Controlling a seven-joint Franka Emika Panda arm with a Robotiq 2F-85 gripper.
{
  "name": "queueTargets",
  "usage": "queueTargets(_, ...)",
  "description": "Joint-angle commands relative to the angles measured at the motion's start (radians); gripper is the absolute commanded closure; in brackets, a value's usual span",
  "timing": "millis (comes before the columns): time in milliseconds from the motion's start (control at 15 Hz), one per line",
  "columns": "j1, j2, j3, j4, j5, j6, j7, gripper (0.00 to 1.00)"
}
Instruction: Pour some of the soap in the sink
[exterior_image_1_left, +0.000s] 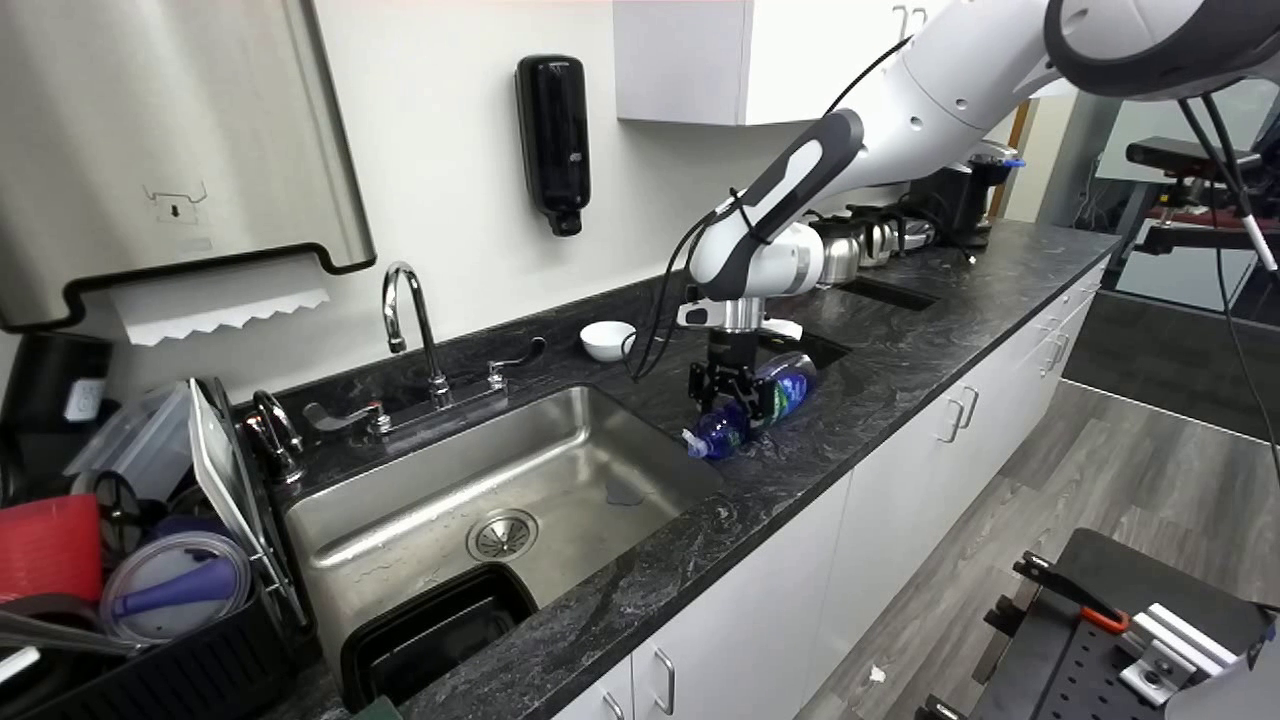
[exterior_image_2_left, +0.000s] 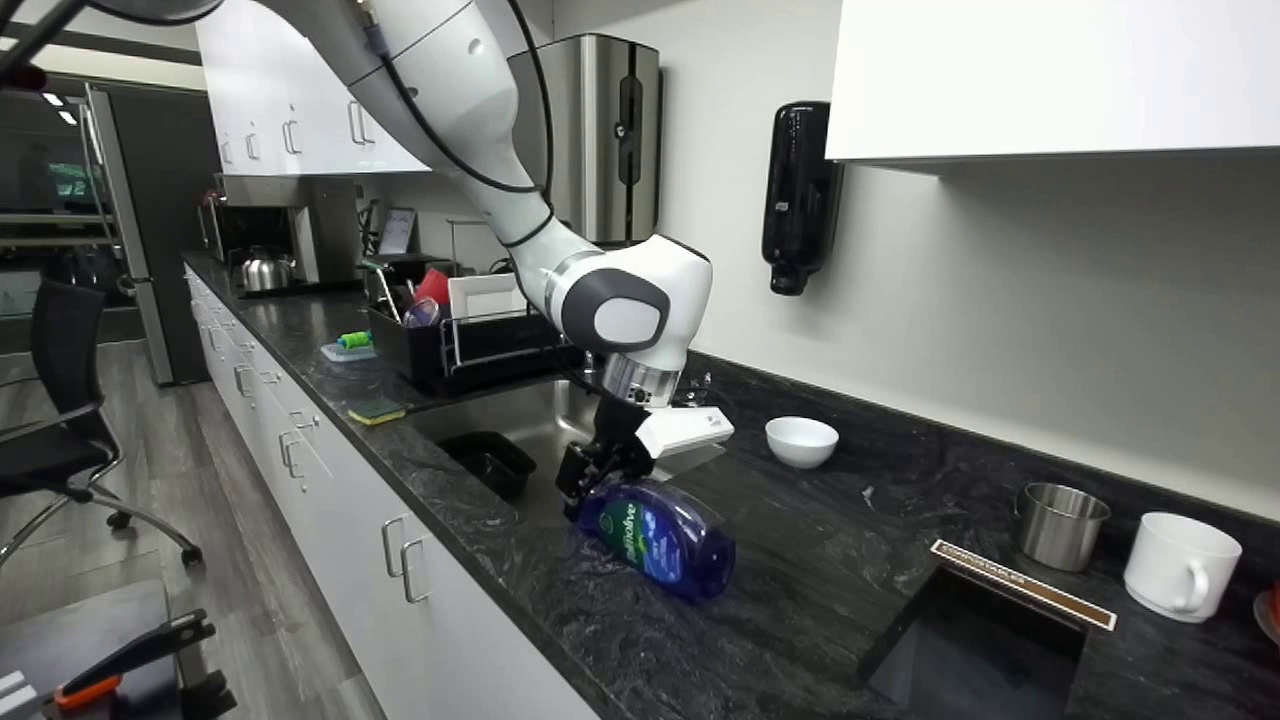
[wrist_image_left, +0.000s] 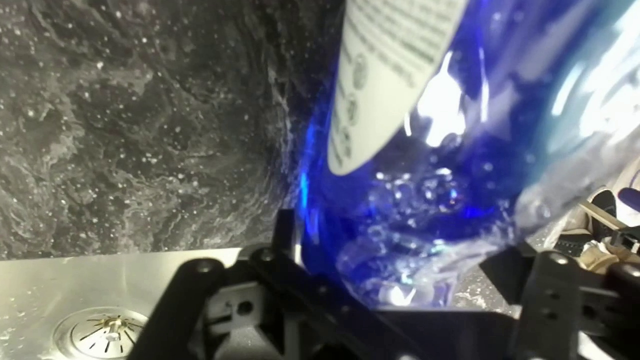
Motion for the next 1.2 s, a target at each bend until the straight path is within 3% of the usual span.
queueTargets(0,-0.001,0.01,0.006,0.02,-0.033,-0.017,0.026,0.4)
queueTargets(200,-0.002,0.009,0.007,0.024,-0.035,-0.018,0.027,0.59)
queueTargets(400,-0.013,0.002,0.017,0.028,-0.017,-0.02,0.016,0.64)
queueTargets(1133,-0.062,-0.111,0.033,-0.033,0.11,0.007,0.004,0.64)
